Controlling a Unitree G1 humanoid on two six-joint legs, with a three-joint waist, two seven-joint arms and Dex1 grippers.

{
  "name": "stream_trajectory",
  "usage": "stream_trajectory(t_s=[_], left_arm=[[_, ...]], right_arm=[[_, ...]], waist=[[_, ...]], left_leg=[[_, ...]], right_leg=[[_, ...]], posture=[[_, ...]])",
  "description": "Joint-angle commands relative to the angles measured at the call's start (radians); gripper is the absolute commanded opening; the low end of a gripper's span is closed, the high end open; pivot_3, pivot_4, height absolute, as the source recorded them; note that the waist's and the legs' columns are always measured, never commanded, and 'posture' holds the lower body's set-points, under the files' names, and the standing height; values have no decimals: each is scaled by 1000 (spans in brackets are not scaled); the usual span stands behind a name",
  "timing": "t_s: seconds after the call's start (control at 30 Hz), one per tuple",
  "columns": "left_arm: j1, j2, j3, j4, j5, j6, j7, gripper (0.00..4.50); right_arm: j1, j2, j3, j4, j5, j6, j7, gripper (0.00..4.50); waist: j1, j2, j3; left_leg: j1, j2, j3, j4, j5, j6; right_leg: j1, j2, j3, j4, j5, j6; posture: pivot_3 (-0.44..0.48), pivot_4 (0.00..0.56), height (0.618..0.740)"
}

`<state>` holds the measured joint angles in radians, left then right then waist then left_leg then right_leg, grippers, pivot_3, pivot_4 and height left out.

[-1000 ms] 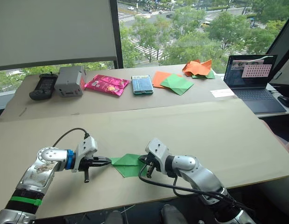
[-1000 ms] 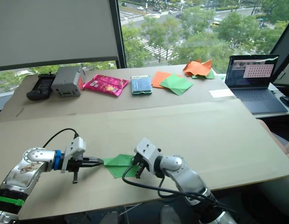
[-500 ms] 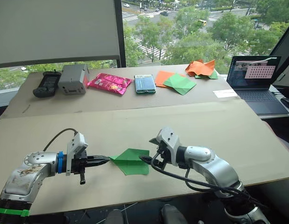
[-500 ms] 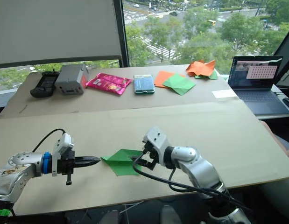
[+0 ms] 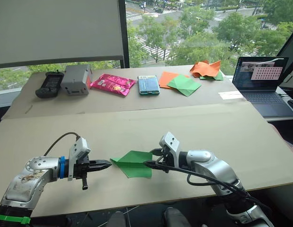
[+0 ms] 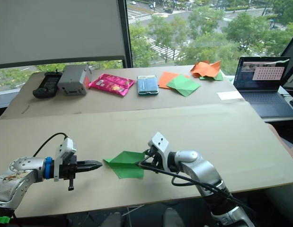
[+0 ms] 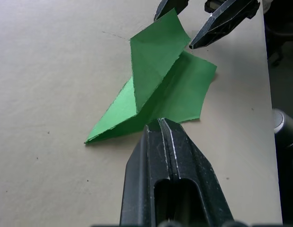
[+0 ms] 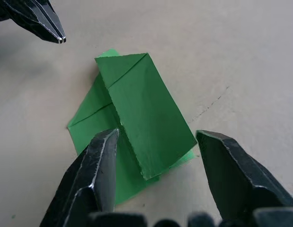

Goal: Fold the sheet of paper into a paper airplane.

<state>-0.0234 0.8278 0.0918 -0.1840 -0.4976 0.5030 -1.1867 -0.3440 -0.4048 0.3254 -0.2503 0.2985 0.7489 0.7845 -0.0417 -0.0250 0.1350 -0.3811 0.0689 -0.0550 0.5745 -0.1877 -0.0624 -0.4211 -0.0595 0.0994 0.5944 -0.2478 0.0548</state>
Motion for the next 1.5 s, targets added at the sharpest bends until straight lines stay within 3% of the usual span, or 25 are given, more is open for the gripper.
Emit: stream_trajectory(t_s=[0.03, 0.17, 0.2, 0.37, 0.57, 0.67, 0.87, 1.0, 1.23, 1.27, 1.5], left_arm=[[1, 15, 18, -32, -9, -2, 6, 0], [-2, 16, 15, -35, -8, 1, 10, 0], [-4, 15, 13, -35, -7, 2, 11, 0], [-16, 10, 7, -30, -11, 8, 16, 0], [-52, -2, 22, -23, -44, 43, 37, 0], [-66, -4, 25, -23, -60, 63, 42, 0], [-74, -4, 17, -32, -71, 81, 49, 0], [-85, 0, 15, -30, -75, 91, 48, 0], [-86, 5, 12, -35, -75, 102, 42, 0], [-86, 6, 12, -37, -76, 103, 42, 0], [-96, -4, 5, -43, -73, 113, 47, 0]], right_arm=[[-23, 3, -28, -7, 24, -4, 6, 1491], [-23, 13, -30, -12, 32, -2, 4, 72], [-23, 15, -32, -15, 35, 0, 4, 27], [-5, 8, -25, -63, 18, -58, 13, 27], [14, -38, 17, -159, -132, -334, -16, 27], [10, -150, 115, -122, -503, -736, -164, 27], [31, -235, 213, 2, -1003, -1101, -493, 27], [59, -221, 250, 41, -1088, -1169, -521, 27], [87, -186, 255, 72, -1014, -1169, -396, 27], [93, -180, 247, 72, -986, -1157, -370, 602], [120, -200, 186, 28, -866, -1166, -280, 2886]], waist=[[0, 0, 0], [-1, 0, 0], [-2, 0, 0], [-1, 0, 0], [-1, 0, 0], [1, 0, 0], [-2, -1, -1], [-2, -1, -1], [-2, -3, -1], [-2, -3, -1], [-1, -3, 0]], left_leg=[[0, 0, 0, 0, 0, 0], [0, 0, 0, 0, 0, 0], [0, 0, 0, 0, 0, 0], [0, 0, 0, 0, 1, 1], [0, 0, 0, 0, 0, 0], [0, 0, 0, 1, 0, 0], [3, 0, 1, 1, 0, 0], [4, 0, 1, 1, 1, 2], [6, 0, 1, 2, 5, 8], [8, 0, 1, 2, 5, 8], [12, 0, 1, 3, 4, 6]], right_leg=[[0, 0, 0, 0, 0, 0], [0, 0, 0, 0, 0, 0], [0, 0, 0, 0, 0, 0], [0, 0, 0, 1, 0, 0], [0, 0, 0, 1, 0, 0], [0, 0, 0, 0, 0, 0], [0, 0, 0, 0, 0, 0], [2, 0, 1, 1, 0, 0], [6, 0, 1, 1, 0, 0], [8, 0, 1, 1, 0, 0], [15, 0, 1, 1, 0, 0]], posture=[[0, 150, 725], [0, 150, 725], [0, 150, 725], [0, 150, 725], [0, 150, 725], [0, 150, 725], [0, 150, 725], [0, 150, 725], [0, 150, 725], [0, 150, 725], [0, 150, 725]])
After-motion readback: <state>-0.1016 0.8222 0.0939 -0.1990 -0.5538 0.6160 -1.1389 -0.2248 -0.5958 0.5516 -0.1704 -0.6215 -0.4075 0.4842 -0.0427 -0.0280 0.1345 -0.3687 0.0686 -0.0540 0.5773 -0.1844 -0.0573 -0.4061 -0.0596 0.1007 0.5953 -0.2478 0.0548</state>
